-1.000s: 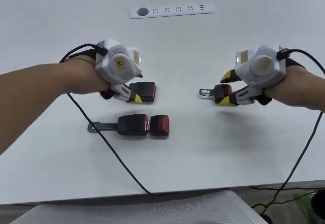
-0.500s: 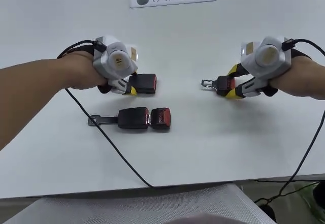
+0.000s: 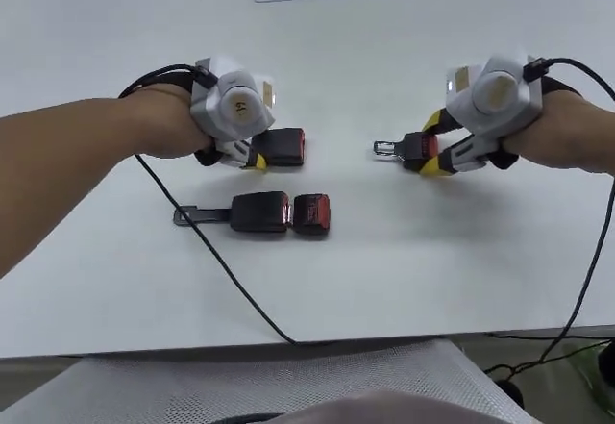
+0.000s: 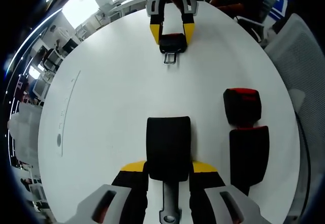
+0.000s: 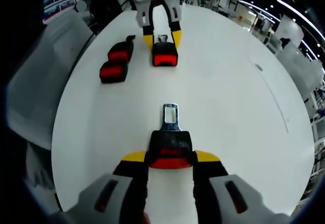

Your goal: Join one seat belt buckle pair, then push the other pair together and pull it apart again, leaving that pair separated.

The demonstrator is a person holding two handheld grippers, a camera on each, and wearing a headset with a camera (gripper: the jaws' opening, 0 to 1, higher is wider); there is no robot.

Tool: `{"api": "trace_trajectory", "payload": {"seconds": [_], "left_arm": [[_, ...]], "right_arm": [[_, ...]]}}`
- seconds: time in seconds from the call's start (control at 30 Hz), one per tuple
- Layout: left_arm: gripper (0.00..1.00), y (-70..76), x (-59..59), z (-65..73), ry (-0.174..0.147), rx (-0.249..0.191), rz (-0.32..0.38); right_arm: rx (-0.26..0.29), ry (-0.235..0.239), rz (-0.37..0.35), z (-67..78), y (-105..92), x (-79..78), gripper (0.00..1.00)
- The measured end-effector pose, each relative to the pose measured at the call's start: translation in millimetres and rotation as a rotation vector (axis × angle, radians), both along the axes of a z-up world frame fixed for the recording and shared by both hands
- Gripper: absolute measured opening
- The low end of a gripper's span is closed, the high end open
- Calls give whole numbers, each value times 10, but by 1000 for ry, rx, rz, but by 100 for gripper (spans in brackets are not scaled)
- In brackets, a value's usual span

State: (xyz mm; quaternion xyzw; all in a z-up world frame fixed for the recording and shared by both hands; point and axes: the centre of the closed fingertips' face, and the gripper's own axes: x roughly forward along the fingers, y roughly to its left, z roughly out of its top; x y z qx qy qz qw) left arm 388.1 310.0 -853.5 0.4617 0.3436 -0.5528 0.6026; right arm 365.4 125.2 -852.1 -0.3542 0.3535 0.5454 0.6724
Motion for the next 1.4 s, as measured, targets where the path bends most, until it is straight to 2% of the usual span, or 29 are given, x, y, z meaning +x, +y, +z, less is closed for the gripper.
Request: {"api": "trace_trajectory", "payload": {"seconds": [0.27, 0.43, 0.57, 0.63, 0.7, 1.03, 1.07, 1.13, 1.3, 1.33, 1.37, 1.4], "left_arm": [[31, 8, 24, -21, -3, 0, -1], [31, 7, 19, -24, 3, 4, 7], [31, 6, 7, -21, 2, 8, 0], [31, 10, 3, -16, 4, 5, 3], [31, 14, 9, -20, 8, -3, 7], [31, -1, -27, 13, 5, -34, 17], [30, 2, -30, 12, 5, -34, 15], [30, 1, -34, 14, 1, -36, 9], [29, -4, -32, 14, 17, -56, 10], [29, -10, -29, 13, 24, -56, 11], [29, -12, -30, 12, 26, -54, 5], [29, -7, -20, 7, 35, -46, 21]], "right_arm": [[38, -13, 35, 1, 510, 46, 34], [39, -22, 69, 4, 776, 70, 34], [47, -16, 65, -38, 895, 140, 34], [27, -16, 71, -49, 887, 159, 34], [33, -35, 91, -39, 894, 201, 34], [65, -14, 87, -67, 1017, 201, 34], [50, -20, 96, -83, 1018, 193, 34], [55, -13, 98, -71, 1020, 193, 33], [49, -4, 97, -88, 1093, 227, 32], [70, -2, 102, -66, 1175, 214, 31], [63, 1, 96, -87, 1222, 208, 31], [35, -17, 117, -79, 1255, 249, 31]]}}
